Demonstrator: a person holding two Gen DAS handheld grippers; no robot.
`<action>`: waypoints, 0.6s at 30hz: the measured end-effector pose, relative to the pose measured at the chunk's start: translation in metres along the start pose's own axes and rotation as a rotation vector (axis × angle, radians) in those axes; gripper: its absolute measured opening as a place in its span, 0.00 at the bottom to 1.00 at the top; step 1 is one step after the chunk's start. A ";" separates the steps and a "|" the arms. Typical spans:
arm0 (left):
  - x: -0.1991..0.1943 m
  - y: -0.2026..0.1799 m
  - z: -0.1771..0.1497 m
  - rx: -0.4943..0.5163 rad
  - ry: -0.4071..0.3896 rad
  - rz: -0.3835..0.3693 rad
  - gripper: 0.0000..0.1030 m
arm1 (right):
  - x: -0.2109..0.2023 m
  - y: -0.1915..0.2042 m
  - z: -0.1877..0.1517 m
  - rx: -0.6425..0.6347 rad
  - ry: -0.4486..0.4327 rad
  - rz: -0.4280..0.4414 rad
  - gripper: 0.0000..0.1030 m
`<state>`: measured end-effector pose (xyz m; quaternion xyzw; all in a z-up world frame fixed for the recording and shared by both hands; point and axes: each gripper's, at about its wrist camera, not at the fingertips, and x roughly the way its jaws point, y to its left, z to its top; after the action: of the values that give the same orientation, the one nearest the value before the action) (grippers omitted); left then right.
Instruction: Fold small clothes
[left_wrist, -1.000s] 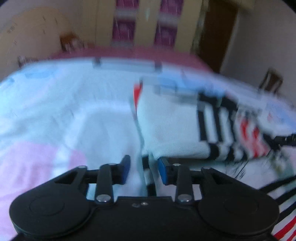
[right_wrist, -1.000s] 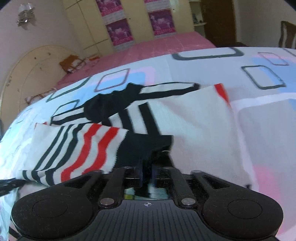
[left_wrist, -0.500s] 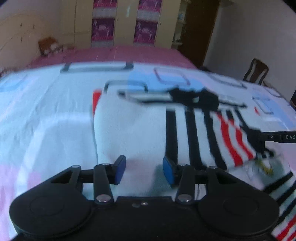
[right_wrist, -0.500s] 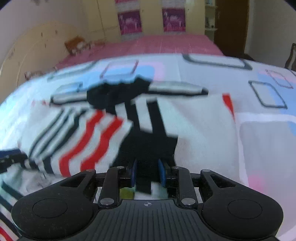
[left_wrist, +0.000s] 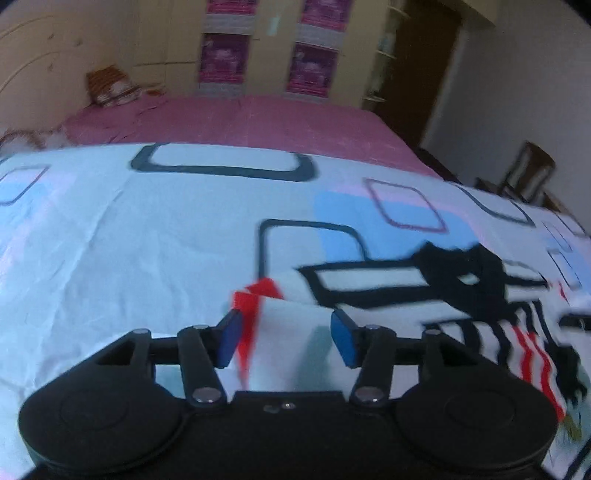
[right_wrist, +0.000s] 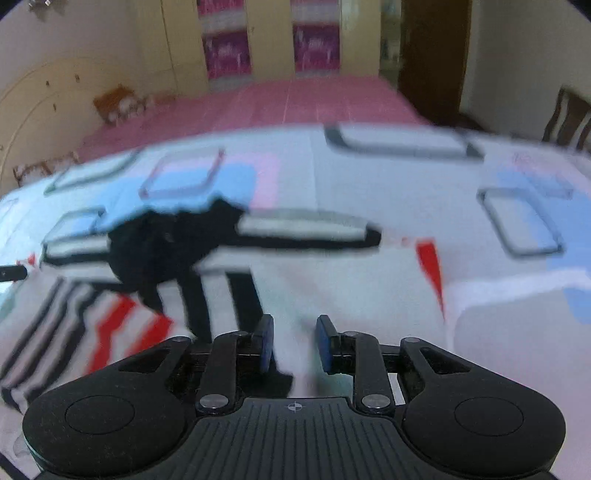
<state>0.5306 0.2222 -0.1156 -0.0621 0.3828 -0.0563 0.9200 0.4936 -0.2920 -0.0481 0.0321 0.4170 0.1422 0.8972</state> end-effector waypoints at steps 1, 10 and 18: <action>0.001 -0.010 -0.002 0.036 -0.002 -0.007 0.54 | 0.000 0.014 0.001 -0.006 -0.002 0.039 0.30; 0.010 -0.063 -0.010 0.196 -0.005 -0.038 0.56 | 0.040 0.127 -0.007 -0.129 0.055 0.182 0.31; 0.013 -0.033 -0.017 0.173 0.014 -0.006 0.58 | 0.048 0.122 -0.015 -0.109 0.054 0.087 0.31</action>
<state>0.5257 0.1869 -0.1310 0.0169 0.3828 -0.0925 0.9190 0.4834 -0.1626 -0.0717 -0.0027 0.4309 0.2042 0.8790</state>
